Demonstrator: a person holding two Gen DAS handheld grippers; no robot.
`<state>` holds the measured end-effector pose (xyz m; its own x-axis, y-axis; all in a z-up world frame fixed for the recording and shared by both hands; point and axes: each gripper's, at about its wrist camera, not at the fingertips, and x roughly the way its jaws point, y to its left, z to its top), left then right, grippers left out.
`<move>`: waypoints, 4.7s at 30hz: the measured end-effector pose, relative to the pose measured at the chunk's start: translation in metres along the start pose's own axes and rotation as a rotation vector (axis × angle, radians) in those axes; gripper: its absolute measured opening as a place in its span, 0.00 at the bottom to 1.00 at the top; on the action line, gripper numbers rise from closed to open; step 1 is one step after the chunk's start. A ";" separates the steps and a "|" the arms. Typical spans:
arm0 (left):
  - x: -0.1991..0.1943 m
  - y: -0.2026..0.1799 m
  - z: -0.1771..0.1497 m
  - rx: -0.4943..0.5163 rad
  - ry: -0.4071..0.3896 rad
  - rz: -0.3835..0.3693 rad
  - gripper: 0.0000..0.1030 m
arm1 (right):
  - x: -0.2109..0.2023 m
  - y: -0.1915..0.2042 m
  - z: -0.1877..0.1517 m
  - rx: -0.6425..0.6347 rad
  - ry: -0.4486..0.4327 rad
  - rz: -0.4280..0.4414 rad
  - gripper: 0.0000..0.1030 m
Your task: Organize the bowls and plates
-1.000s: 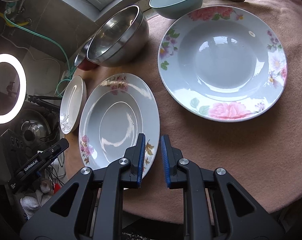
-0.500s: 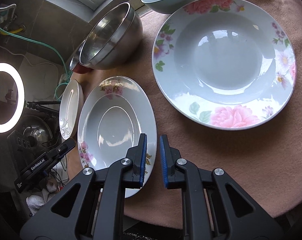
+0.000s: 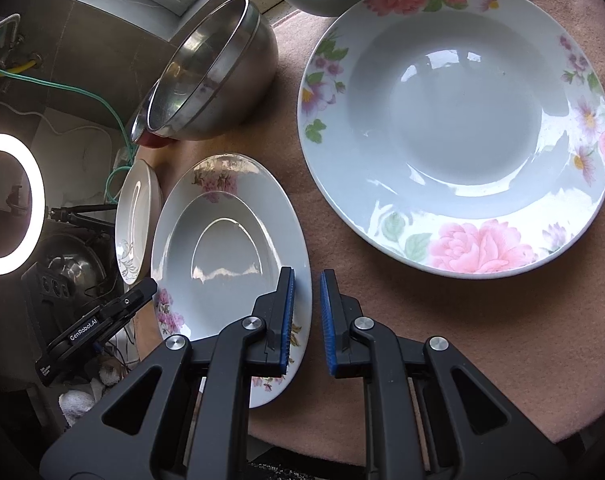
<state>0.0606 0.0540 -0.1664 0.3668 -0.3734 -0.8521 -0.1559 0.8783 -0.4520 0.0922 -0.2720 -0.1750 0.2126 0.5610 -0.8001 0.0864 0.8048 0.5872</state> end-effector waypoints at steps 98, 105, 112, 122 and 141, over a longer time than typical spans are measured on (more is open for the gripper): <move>-0.003 -0.019 -0.043 0.020 0.029 0.025 0.13 | 0.022 0.021 -0.017 -0.108 0.066 -0.057 0.15; -0.005 -0.020 -0.040 0.017 0.021 0.033 0.16 | 0.019 0.022 -0.017 -0.126 0.053 -0.083 0.15; -0.017 -0.021 -0.031 0.009 -0.026 0.037 0.16 | 0.005 0.018 -0.012 -0.127 0.029 -0.097 0.20; -0.018 -0.048 -0.019 0.034 -0.048 -0.007 0.25 | -0.023 0.019 -0.004 -0.168 -0.041 -0.115 0.32; 0.028 -0.132 -0.004 0.151 -0.014 -0.081 0.26 | -0.073 -0.043 0.059 -0.130 -0.182 -0.223 0.47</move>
<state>0.0876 -0.0737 -0.1312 0.3857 -0.4412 -0.8103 0.0136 0.8809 -0.4732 0.1308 -0.3590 -0.1344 0.3744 0.3332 -0.8653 0.0280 0.9287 0.3698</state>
